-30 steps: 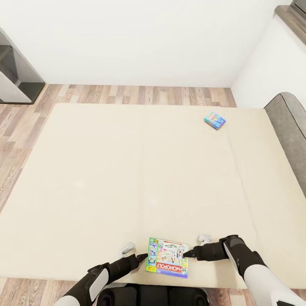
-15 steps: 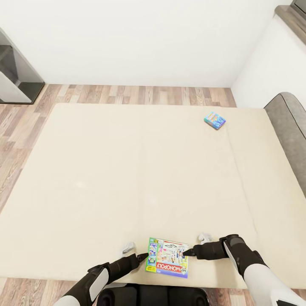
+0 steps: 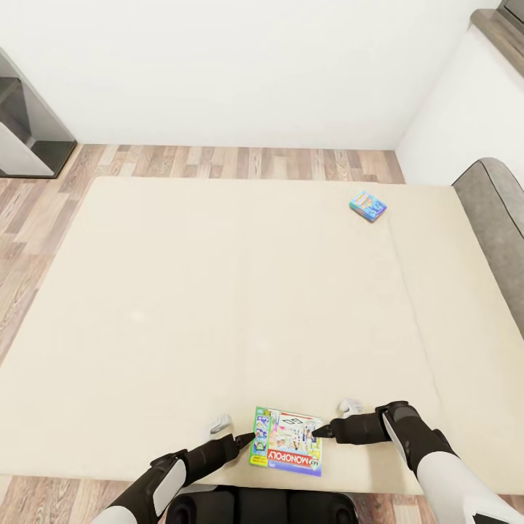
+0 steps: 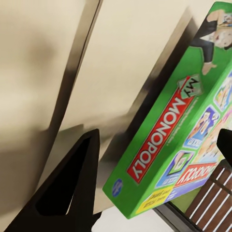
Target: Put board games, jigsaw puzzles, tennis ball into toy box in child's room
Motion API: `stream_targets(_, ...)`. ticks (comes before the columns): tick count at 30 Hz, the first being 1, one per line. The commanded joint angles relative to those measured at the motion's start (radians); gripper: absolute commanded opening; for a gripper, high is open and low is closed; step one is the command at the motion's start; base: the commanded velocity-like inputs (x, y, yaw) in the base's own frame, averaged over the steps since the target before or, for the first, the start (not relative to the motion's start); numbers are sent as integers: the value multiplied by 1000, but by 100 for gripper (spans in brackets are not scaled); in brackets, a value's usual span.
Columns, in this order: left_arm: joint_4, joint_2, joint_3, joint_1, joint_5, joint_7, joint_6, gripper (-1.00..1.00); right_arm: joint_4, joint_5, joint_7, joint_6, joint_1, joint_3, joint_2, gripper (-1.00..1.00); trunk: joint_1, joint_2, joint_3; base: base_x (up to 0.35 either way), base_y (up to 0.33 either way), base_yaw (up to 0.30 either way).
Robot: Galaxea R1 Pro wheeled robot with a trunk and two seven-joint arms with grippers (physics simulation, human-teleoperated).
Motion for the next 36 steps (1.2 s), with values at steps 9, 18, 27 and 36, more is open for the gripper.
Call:
stream_targets(9,-1,0,-3,0,11,-1,7,100,2,2,6,-1,0,-9,17,100,0,-1,-1,0,0,0)
stream_targets(18,-1,0,-3,0,11,-1,7,100,4,1,4,-3,0,-8,37,100,0,-1,-1,0,0,0)
stream_targets(27,-1,0,-3,0,11,-1,7,100,4,1,4,-3,0,-8,48,100,0,-1,-1,0,0,0)
stream_targets(36,-1,0,-3,0,11,-1,7,100,4,1,3,-3,0,-7,66,100,0,-1,-1,0,0,0)
